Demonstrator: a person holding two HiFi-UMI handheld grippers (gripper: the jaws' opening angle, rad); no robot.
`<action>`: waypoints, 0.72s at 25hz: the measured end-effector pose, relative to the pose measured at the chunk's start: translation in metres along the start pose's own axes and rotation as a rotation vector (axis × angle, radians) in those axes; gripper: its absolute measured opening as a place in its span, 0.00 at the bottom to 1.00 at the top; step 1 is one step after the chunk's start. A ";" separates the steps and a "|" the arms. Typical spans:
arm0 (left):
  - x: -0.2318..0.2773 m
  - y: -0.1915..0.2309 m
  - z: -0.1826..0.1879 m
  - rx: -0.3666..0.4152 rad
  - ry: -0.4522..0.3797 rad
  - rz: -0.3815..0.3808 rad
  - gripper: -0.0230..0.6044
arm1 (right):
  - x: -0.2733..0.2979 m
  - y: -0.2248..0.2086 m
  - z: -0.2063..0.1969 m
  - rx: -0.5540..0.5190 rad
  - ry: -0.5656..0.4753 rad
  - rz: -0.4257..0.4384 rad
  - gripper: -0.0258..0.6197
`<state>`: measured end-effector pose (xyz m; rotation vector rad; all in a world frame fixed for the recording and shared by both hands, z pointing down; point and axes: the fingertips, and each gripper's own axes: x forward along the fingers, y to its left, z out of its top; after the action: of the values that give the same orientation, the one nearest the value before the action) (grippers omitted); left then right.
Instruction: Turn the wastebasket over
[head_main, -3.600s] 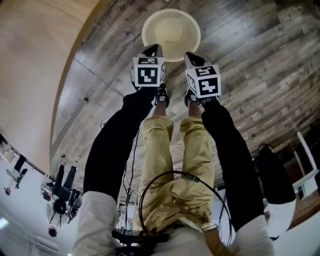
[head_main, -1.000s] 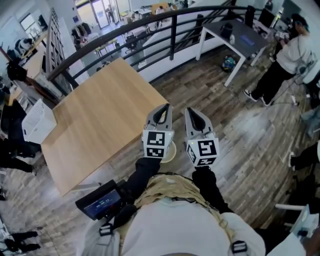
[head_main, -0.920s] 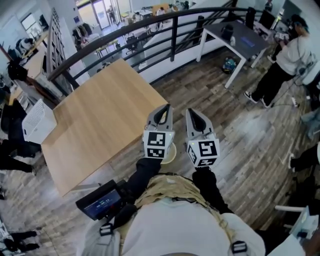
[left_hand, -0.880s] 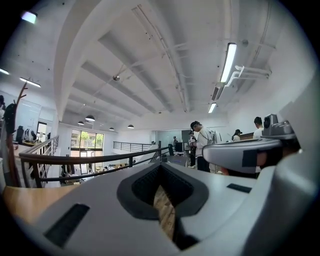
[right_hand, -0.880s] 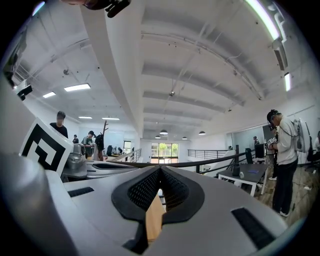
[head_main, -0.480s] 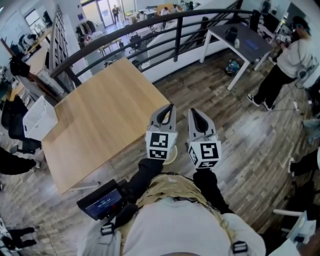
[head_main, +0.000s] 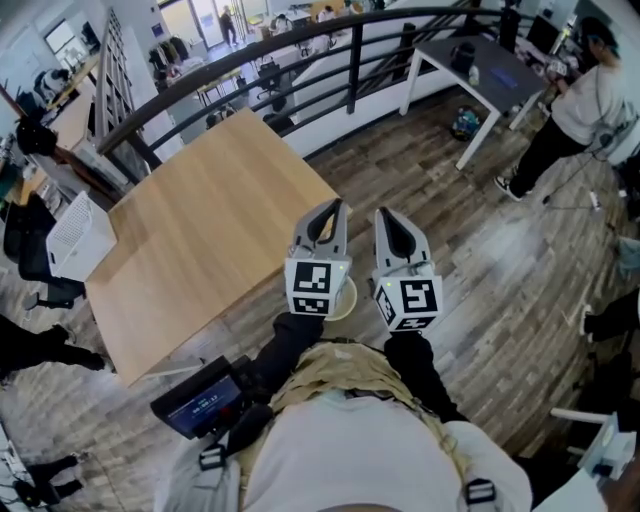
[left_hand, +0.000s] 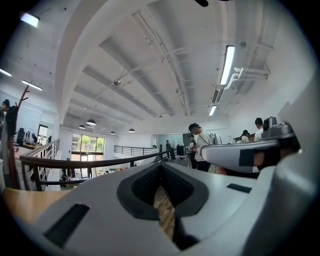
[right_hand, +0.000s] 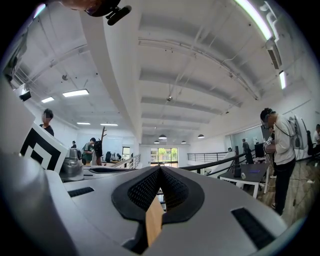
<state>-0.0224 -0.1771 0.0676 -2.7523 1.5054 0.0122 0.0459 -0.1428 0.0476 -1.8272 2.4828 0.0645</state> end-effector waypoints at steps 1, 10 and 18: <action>0.000 -0.001 -0.001 0.000 0.003 -0.004 0.04 | -0.001 -0.001 -0.001 0.005 0.000 -0.001 0.07; 0.002 -0.012 -0.003 0.000 0.011 -0.028 0.04 | -0.009 -0.005 0.002 -0.004 -0.004 -0.015 0.07; 0.005 -0.016 -0.004 -0.001 0.004 -0.034 0.04 | -0.010 -0.009 0.002 -0.018 -0.008 -0.015 0.07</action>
<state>-0.0061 -0.1721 0.0718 -2.7801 1.4589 0.0069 0.0581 -0.1356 0.0465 -1.8488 2.4707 0.0935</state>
